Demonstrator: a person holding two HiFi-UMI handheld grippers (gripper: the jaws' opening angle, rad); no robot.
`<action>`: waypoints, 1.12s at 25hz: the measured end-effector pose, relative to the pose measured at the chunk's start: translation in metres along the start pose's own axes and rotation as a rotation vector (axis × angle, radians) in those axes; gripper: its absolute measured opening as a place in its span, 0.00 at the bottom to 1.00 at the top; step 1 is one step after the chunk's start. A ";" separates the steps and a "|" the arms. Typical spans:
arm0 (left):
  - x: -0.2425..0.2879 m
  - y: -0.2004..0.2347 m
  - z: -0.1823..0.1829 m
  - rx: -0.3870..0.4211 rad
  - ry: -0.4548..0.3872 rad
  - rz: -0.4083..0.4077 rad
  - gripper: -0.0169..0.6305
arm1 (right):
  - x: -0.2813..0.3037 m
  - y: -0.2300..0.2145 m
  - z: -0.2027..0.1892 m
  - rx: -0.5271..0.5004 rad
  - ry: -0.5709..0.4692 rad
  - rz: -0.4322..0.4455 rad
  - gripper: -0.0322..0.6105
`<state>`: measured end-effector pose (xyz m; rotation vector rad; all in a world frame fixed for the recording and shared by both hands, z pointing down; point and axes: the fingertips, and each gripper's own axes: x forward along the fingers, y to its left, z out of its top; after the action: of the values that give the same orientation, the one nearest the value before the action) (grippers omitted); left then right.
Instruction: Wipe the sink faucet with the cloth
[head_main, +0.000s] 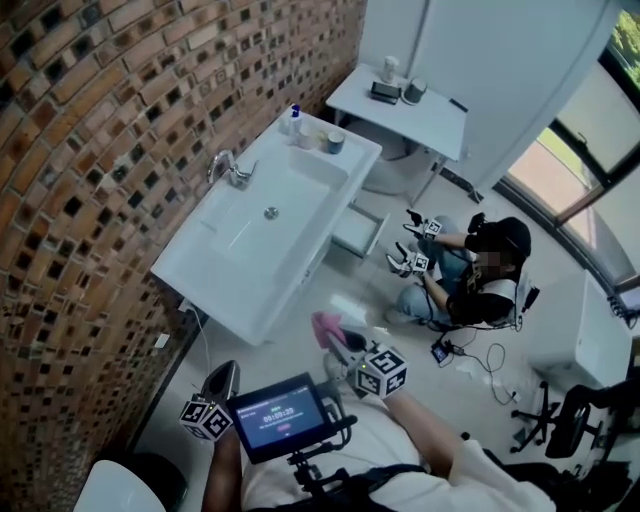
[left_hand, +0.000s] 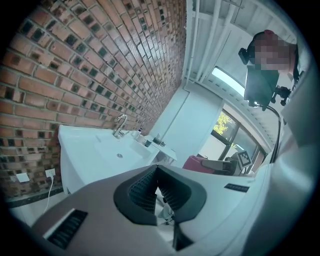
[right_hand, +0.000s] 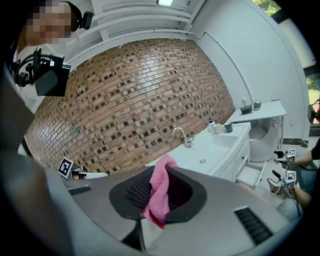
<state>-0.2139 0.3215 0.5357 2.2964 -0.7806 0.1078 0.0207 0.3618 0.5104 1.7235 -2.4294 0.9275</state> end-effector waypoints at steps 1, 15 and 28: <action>0.001 0.001 -0.001 0.001 0.002 0.000 0.03 | 0.000 -0.001 0.000 0.001 0.001 -0.001 0.13; 0.006 -0.002 0.010 0.030 -0.019 0.028 0.03 | 0.014 0.009 0.006 -0.060 0.042 0.059 0.13; -0.002 -0.009 0.002 0.009 -0.023 0.019 0.03 | 0.003 0.002 -0.006 -0.018 0.044 0.035 0.13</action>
<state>-0.2109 0.3264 0.5279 2.3028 -0.8150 0.0944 0.0161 0.3622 0.5157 1.6420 -2.4397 0.9343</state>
